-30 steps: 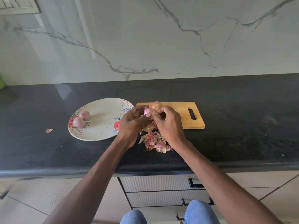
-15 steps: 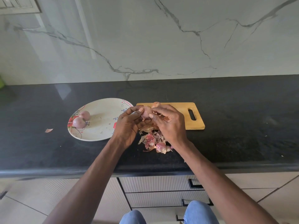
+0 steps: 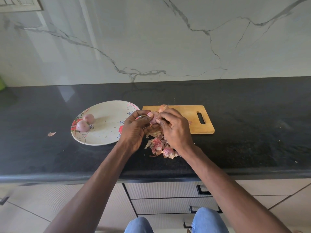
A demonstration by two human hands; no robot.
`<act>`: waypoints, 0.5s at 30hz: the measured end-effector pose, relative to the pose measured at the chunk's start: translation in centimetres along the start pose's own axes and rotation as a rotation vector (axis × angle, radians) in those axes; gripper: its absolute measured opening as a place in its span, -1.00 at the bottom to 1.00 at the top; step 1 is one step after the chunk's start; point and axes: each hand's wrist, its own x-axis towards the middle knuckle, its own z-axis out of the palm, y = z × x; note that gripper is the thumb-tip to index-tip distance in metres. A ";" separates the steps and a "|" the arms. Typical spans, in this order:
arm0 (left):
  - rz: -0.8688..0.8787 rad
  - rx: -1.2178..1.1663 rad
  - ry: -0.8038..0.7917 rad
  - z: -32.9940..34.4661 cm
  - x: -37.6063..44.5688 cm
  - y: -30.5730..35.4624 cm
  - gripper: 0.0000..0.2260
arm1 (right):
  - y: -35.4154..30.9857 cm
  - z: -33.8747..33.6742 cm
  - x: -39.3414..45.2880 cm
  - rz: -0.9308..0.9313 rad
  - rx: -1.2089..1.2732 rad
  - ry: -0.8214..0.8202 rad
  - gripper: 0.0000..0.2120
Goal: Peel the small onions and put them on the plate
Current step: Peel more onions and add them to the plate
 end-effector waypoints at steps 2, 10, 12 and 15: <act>-0.009 -0.050 0.019 0.1 0.1 0.1 -0.86 | 0.1 0.2 -0.1 -0.023 -0.085 -0.031 -0.89; -0.067 -0.206 -0.004 -0.1 0.5 0.2 -0.88 | 0.5 -0.5 -0.1 0.081 -0.149 0.035 -0.83; -0.083 -0.217 -0.006 0.0 0.3 0.3 -0.85 | 0.5 -0.5 0.0 0.096 -0.124 0.046 -0.89; -0.111 -0.201 0.029 0.0 0.3 0.3 -0.85 | 0.5 -0.6 0.1 0.150 -0.056 0.052 -0.86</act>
